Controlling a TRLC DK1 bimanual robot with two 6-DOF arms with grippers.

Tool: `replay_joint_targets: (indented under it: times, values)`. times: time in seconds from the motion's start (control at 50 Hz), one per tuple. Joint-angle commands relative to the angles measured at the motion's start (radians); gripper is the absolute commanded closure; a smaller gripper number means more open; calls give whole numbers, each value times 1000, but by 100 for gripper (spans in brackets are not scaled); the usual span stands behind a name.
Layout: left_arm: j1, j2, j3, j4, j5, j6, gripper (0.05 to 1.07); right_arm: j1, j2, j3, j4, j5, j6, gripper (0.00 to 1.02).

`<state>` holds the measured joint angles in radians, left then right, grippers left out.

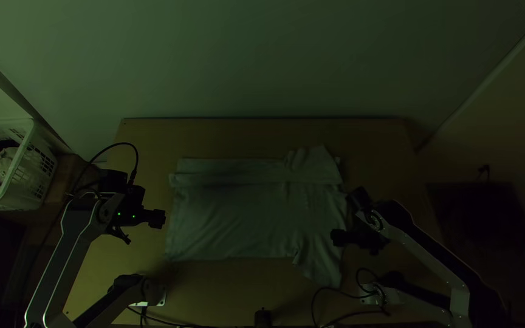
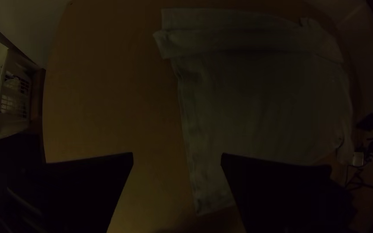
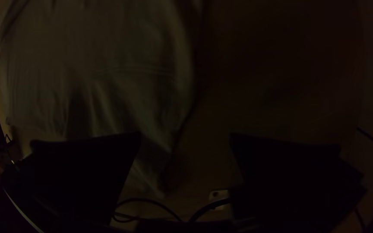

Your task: Fold the t-shirt

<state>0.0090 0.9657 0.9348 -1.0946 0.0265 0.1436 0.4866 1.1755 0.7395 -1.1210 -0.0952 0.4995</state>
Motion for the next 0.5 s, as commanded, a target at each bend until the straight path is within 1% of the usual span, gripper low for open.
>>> replay_joint_targets:
  times: [0.0, 0.1, 0.14, 0.24, 0.32, 0.34, 0.38, 0.44, 0.46, 0.48]
  values:
    - [8, -2, -21, -17, 9, 8, 10, 53, 73, 21, -36, -5, 24, 9]
    - [8, 5, -17, -11, 10, 4, 10, 72, 127, 23, -43, -5, 20, 9]
    - [8, 10, -16, -10, 9, 5, 10, 84, 144, 23, -48, -3, 7, 9]
    - [8, 18, -14, -5, 9, 5, 10, 96, 187, 28, -45, -5, 7, 9]
    - [8, 21, -14, -4, 9, 5, 10, 106, 223, 40, -40, -8, 11, 19]
    - [8, 21, -14, -4, 9, 5, 10, 110, 231, 43, -37, -8, 10, 22]
    - [9, 21, -17, -4, 9, 5, 10, 122, 236, 46, -22, -8, 10, 34]
    - [9, 21, -21, -2, 9, 5, 10, 139, 222, 46, 15, -5, 10, 59]
    - [9, 21, -24, -2, 9, 5, 10, 141, 213, 43, 35, -5, 11, 68]
    - [8, 21, -27, -1, 9, 5, 10, 139, 205, 40, 55, -5, 14, 80]
